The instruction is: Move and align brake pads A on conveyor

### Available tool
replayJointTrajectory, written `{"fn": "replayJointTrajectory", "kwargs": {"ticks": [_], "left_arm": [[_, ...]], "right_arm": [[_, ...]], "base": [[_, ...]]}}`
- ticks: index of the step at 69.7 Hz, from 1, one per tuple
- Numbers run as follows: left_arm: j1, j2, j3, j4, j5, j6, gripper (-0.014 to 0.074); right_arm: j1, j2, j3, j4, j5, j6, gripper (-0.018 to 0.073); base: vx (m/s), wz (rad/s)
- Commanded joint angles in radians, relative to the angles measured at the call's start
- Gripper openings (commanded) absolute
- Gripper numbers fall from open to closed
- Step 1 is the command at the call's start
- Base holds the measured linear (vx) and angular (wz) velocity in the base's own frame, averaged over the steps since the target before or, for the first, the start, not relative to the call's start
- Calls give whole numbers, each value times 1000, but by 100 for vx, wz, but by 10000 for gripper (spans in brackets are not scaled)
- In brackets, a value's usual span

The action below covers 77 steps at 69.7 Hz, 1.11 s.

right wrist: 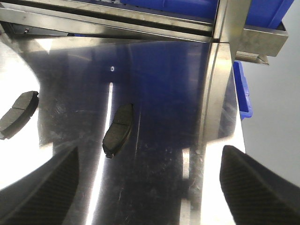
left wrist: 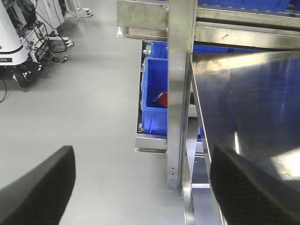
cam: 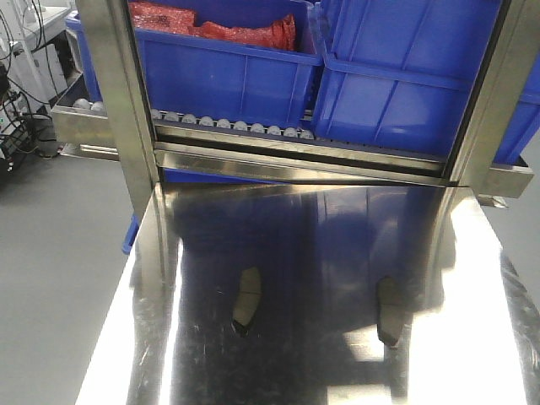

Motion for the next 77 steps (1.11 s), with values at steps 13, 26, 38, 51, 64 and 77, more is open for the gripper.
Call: {"fn": "replayJointTrajectory", "kwargs": {"ticks": [13,26,38,51,64,77], "left_arm": [[1,12,-24,8,-64,-4,554],[1,12,-24,8,-64,-4,554],[1,12,-24,8,-64,-4,554],[1,12,-24,8,-64,-4,554],[1,12,-24,13,-66,-4,554],[-17,12,-24,10,-66,-4,554]], "right_arm": [[0,9,-27,2,-66,-8,578],[0,9,-27,3,-66,-8,578],[0,9,-27,3,-66,-8,578],[0,9,-27,3,-66,-8,578],[0,9,-27,3,-66,-8,578],[0,9,-27,3,-66,-8,578]], "base": [[1,3],[0,0],[0,0],[0,0],[0,0],[0,0]]}}
